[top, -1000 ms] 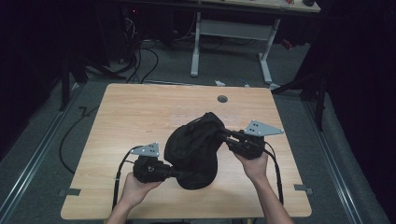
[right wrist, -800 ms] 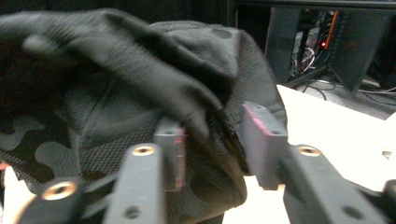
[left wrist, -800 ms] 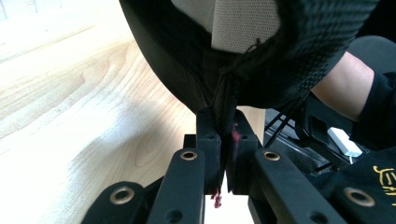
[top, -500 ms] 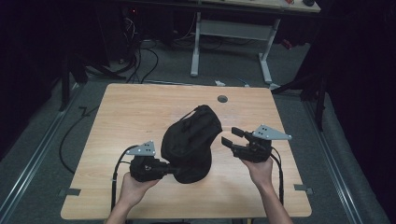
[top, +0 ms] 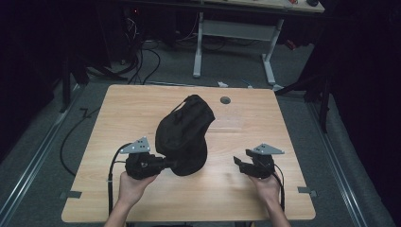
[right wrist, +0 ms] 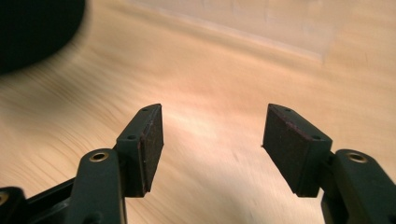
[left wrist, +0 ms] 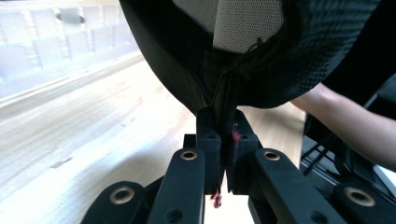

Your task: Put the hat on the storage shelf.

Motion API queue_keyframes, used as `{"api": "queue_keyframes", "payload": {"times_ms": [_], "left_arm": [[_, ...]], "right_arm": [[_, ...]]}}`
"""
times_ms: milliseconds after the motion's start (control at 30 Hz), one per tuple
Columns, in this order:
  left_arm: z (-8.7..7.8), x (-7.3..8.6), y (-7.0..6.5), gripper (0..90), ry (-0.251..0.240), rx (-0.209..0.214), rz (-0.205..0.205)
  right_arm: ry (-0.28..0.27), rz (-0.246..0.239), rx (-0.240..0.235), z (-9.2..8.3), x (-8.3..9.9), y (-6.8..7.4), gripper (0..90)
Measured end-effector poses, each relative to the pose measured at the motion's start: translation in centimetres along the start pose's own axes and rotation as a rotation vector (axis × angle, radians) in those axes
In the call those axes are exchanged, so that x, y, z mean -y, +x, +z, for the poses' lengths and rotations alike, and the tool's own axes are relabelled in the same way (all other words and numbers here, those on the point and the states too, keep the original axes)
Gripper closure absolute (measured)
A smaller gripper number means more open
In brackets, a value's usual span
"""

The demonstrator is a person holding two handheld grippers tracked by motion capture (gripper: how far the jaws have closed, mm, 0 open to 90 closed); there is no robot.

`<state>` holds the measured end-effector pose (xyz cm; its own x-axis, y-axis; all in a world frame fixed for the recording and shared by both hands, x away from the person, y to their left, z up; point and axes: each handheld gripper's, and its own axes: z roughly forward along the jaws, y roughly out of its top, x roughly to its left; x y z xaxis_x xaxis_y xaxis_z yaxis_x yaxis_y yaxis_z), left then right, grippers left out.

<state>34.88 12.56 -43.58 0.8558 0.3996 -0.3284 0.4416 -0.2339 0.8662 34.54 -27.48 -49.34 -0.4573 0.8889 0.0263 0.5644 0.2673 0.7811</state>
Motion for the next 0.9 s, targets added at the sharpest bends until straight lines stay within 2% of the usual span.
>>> {"api": "queue_keyframes", "payload": {"times_ms": [67, 100, 167, 233, 467, 600, 733, 900], "left_arm": [[-0.1, -0.2, 0.1, 85.9, -0.008, -0.014, -0.002], [-0.1, -0.3, 0.2, 85.9, -0.011, -0.025, -0.003], [-0.1, -0.5, 0.4, 85.9, -0.011, -0.028, -0.005], [0.0, -0.7, 0.6, 85.9, -0.008, -0.046, -0.005], [0.2, -1.5, 1.2, 85.9, -0.013, -0.091, -0.008], [0.2, -2.2, 1.5, 85.9, -0.013, -0.116, -0.001], [0.2, -2.8, 1.7, 85.8, -0.017, -0.128, 0.003], [0.1, -3.6, 2.2, 85.9, -0.021, -0.166, 0.012]], "right_arm": [[0.032, 0.010, 0.021, 0.5, 1.0, -0.2, 37.6], [0.043, 0.032, 0.026, 0.7, 1.7, -0.3, 37.6], [0.043, 0.029, 0.031, 0.8, 1.9, -0.4, 37.6], [0.052, 0.042, 0.056, 0.8, 2.4, -0.5, 37.4], [0.063, 0.036, 0.094, 1.2, 2.9, -0.6, 36.3], [0.086, 0.031, 0.111, 1.7, 3.3, -0.6, 35.0], [0.086, 0.038, 0.113, 1.8, 3.4, -0.7, 34.3], [0.086, 0.037, 0.114, 1.8, 3.4, -0.7, 34.1]]}}
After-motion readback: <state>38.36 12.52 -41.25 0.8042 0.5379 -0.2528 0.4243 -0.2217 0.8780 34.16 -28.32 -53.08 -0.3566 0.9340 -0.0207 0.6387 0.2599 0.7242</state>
